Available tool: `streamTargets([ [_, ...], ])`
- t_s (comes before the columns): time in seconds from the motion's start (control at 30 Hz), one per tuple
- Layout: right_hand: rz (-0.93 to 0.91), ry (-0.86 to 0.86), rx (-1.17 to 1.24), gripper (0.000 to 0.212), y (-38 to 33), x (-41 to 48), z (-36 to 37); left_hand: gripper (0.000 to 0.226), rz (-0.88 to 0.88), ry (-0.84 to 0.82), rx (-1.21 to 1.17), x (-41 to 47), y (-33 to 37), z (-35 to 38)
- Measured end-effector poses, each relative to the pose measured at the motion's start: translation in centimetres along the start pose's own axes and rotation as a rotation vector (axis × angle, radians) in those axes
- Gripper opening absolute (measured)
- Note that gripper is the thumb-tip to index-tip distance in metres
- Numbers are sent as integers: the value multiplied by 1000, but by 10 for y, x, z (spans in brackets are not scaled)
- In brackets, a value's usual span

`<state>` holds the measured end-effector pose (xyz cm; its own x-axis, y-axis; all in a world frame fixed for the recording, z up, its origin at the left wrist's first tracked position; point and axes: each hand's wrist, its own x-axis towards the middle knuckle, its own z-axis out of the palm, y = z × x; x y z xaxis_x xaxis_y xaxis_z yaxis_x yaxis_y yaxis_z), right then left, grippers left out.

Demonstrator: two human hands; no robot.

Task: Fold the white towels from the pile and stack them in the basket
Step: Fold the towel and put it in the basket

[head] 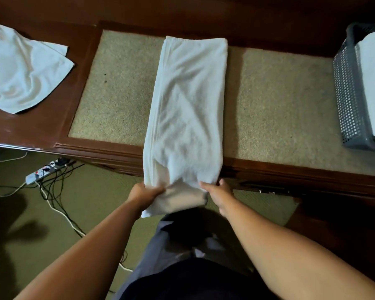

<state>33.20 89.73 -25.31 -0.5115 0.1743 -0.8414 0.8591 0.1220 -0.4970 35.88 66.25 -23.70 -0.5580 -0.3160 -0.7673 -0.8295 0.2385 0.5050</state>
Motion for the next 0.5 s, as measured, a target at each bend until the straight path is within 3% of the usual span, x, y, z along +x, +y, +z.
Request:
streamTargets([
  [0.17, -20, -40, 62, 29, 15, -29, 1, 66, -28, -73, -210, -30, -34, -4],
  [0.27, -43, -68, -51, 36, 26, -46, -6, 76, 8, -144, -375, -48, -55, -8],
  [0.4, -2, -180, -171, 53, 38, -68, -26, 50, 41, -214, -415, -68, -63, -18],
  [0.5, 8, -221, -153, 34, 43, -88, -31, 28, 54, -258, -408, -70, -68, -30],
])
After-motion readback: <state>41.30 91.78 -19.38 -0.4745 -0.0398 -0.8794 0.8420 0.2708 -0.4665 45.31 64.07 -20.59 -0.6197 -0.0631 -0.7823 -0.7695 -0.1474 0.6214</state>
